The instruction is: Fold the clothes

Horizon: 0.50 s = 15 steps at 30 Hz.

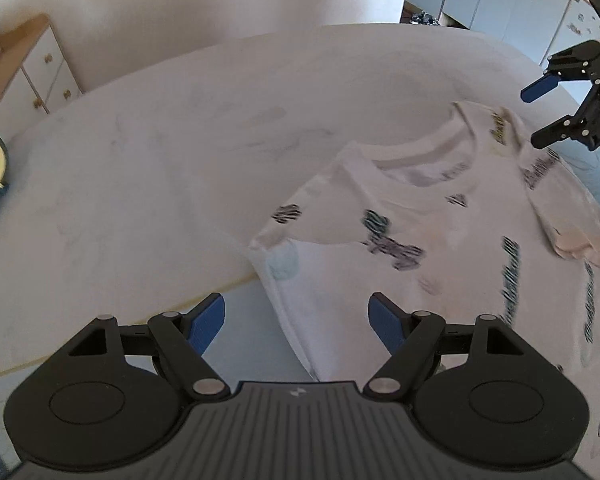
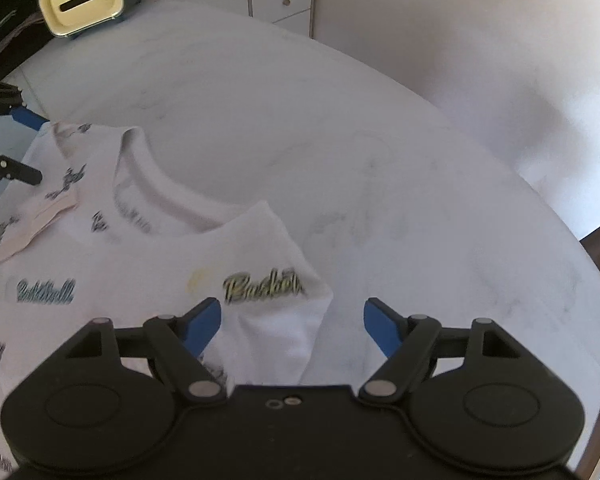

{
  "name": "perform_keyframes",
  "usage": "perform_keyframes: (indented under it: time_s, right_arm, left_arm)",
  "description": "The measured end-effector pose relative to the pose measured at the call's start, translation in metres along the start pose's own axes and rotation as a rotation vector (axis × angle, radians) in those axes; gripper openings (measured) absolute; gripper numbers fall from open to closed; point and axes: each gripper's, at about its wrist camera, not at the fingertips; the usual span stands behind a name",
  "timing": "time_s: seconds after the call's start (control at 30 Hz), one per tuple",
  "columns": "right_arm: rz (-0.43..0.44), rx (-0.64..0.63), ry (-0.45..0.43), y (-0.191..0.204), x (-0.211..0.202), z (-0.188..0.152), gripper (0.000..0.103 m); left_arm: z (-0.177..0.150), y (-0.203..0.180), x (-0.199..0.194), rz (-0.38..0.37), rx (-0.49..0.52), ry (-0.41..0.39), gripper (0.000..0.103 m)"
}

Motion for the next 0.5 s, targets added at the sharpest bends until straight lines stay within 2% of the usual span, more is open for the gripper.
perform_keyframes:
  time_s: [0.3,0.37,0.43,0.5]
  right_arm:
    - [0.017,0.002,0.015,-0.002,0.017,0.004,0.103]
    - [0.016,0.001,0.015,-0.001,0.016,0.0,0.103]
    - [0.017,-0.002,0.016,0.001,0.014,-0.003,0.103]
    - [0.025,-0.017,0.02,0.006,0.009,-0.007,0.103]
  left_arm:
    - [0.014,-0.001,0.01,-0.072,0.023,-0.038,0.079]
    - [0.013,-0.01,0.012,-0.042,0.058,-0.036,0.078]
    - [0.01,-0.021,0.013,-0.008,0.111,-0.04,0.075]
    - [0.009,-0.026,0.011,-0.012,0.12,-0.043,0.058]
Point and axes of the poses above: each gripper's, at about its wrist camera, not at the fingertips, and x roughly the way its jaws point, y to its left, z to its top, and after that the axes turned 11 degrees about y, right-handed
